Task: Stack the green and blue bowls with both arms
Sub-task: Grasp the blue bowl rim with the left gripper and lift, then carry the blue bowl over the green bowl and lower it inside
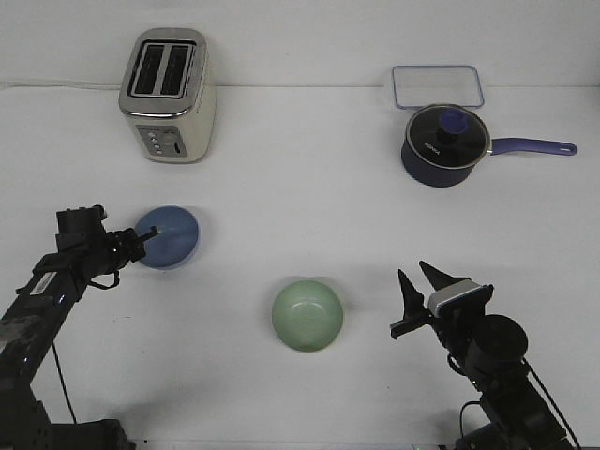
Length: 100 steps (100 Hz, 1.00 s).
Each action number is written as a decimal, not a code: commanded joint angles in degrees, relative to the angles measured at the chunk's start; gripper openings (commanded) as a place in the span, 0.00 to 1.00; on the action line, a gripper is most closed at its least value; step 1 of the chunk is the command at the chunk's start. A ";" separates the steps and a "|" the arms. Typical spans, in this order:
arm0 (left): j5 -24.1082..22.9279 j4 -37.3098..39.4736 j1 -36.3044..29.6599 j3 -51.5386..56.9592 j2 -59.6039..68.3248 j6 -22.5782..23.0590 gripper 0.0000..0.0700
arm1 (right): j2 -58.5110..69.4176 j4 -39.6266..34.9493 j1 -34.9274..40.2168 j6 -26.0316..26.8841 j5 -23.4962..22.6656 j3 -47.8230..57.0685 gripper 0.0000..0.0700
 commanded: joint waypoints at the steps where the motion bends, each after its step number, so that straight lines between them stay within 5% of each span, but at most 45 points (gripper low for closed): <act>1: 3.61 1.22 -1.16 1.27 -3.04 1.95 0.02 | 0.24 0.57 0.31 -0.22 -0.04 0.13 0.38; 22: 12.24 0.48 -8.33 1.44 -12.20 2.03 0.02 | 0.24 0.57 0.31 -0.20 -0.04 0.13 0.38; 63: 7.17 -2.93 -35.19 1.53 -12.79 1.22 0.02 | 0.24 0.57 0.31 -0.17 -0.04 0.13 0.38; 100: 5.22 3.58 -44.74 1.53 -2.32 0.57 0.02 | 0.24 0.55 0.31 -0.17 -0.07 0.13 0.38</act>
